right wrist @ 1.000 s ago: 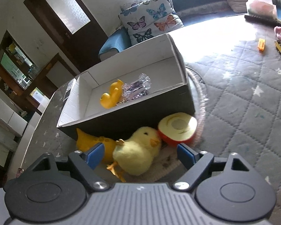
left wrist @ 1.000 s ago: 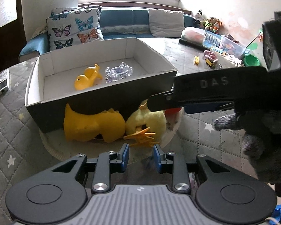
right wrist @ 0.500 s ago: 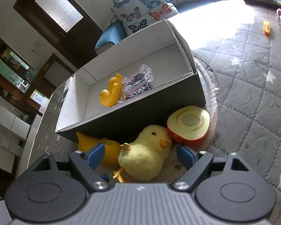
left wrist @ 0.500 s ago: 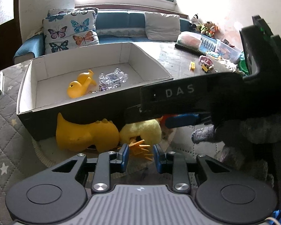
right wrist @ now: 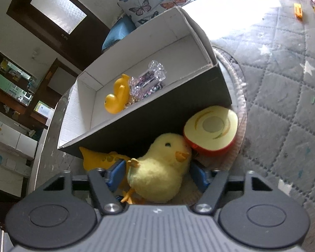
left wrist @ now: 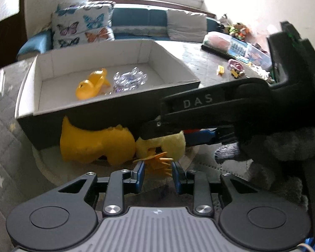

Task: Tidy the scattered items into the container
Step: 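Close the right tool on the plush chick and lift it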

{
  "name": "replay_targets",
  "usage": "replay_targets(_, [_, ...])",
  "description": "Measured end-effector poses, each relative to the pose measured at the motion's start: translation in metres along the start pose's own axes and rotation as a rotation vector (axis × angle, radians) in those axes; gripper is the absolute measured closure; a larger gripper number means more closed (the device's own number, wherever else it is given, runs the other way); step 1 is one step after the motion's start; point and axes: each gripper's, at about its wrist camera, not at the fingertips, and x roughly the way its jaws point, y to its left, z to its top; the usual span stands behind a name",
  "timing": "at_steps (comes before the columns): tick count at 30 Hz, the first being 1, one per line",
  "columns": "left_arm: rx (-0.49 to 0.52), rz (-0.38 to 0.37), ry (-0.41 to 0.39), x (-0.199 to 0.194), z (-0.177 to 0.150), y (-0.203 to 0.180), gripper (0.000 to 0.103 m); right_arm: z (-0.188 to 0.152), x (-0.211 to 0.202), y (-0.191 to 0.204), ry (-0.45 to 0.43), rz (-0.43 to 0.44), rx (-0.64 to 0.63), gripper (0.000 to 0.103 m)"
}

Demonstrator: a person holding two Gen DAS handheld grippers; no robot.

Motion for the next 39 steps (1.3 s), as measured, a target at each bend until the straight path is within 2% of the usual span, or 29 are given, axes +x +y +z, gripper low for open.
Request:
replay_targets(7, [-0.045,-0.019,0.01,0.004,0.001,0.002,0.071,-0.003,0.001,0.0,0.005,-0.004,0.005,0.043])
replay_targets(21, [-0.113,-0.012,0.042,0.01,-0.001,0.009,0.071,-0.002,0.004,0.002,-0.002,-0.013,0.001,0.043])
replay_targets(39, [-0.083,-0.032,0.016,0.002,-0.003,0.005,0.071,-0.01,-0.008,0.005,-0.019,-0.003,-0.017,0.044])
